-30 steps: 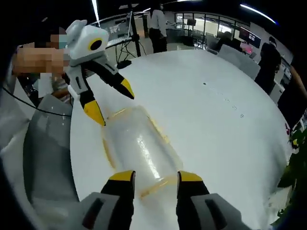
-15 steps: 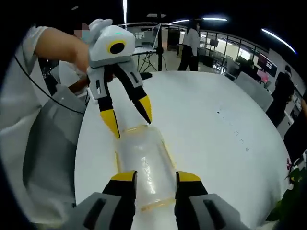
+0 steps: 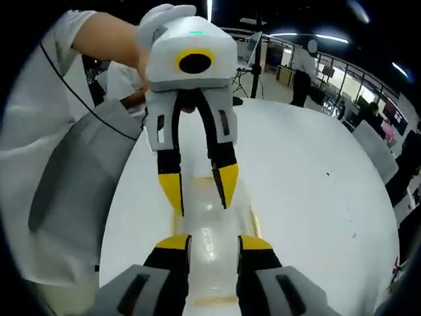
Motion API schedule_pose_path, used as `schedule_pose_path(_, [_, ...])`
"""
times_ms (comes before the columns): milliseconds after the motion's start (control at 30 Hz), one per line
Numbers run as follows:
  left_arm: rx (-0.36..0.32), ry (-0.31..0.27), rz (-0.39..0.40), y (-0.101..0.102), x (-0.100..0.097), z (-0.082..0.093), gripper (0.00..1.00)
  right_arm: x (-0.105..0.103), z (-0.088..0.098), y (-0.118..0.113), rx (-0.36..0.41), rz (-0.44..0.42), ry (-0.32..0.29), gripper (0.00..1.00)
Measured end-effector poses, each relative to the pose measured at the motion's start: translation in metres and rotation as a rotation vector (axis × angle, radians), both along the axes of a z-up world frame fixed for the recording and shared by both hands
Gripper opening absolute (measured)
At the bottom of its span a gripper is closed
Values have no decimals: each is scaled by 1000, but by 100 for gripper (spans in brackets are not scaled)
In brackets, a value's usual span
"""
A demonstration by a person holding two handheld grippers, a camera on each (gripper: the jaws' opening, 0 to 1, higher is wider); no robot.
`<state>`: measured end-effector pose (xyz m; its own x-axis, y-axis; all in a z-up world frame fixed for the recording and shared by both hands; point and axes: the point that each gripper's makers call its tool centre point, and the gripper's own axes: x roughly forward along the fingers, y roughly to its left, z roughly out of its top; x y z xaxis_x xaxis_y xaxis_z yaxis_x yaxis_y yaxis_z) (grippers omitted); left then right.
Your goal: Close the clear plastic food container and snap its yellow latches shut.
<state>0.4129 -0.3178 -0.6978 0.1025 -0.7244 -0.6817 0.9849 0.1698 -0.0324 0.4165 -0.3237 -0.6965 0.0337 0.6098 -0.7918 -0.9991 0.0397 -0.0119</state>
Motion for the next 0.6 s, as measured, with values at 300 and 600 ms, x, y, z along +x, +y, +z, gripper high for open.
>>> schedule_pose_path(300, [20, -41, -6, -7, -7, -9, 26, 18, -10, 3, -26, 3, -19, 27])
schedule_pose_path(600, [27, -51, -14, -7, -15, -11, 30, 32, -20, 0, -66, -17, -9, 37])
